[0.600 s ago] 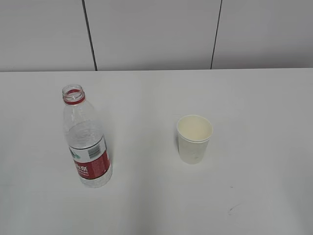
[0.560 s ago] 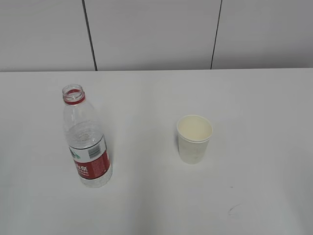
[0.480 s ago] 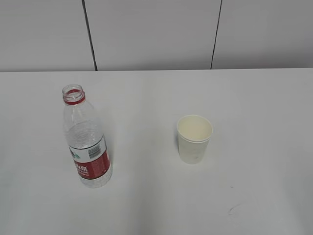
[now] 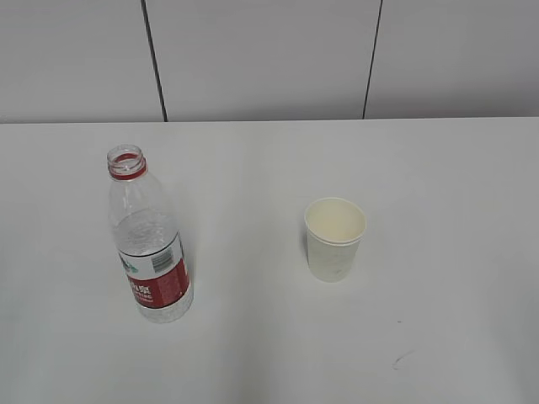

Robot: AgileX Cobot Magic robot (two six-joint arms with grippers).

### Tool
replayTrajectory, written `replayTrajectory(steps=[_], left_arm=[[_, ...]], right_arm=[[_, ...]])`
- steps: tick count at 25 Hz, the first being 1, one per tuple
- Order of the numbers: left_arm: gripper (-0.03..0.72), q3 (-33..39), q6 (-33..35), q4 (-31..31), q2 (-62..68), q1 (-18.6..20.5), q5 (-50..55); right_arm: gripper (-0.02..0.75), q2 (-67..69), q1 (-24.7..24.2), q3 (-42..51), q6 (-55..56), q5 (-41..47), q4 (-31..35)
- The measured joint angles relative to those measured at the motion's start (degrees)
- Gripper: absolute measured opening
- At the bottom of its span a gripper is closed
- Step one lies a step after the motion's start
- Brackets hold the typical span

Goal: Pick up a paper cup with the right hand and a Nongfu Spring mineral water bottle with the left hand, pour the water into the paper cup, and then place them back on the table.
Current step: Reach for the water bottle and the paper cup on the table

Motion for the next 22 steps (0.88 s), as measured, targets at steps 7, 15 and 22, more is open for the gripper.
replayTrajectory(steps=[7,15,22], left_arm=[[0.527,0.0,0.0,0.0,0.0,0.0,0.0],[0.527,0.0,0.0,0.0,0.0,0.0,0.0],[0.527,0.0,0.0,0.0,0.0,0.0,0.0]], right_arm=[[0.564,0.0,0.0,0.0,0.0,0.0,0.0],[0.564,0.0,0.0,0.0,0.0,0.0,0.0],[0.564,0.0,0.0,0.0,0.0,0.0,0.0]])
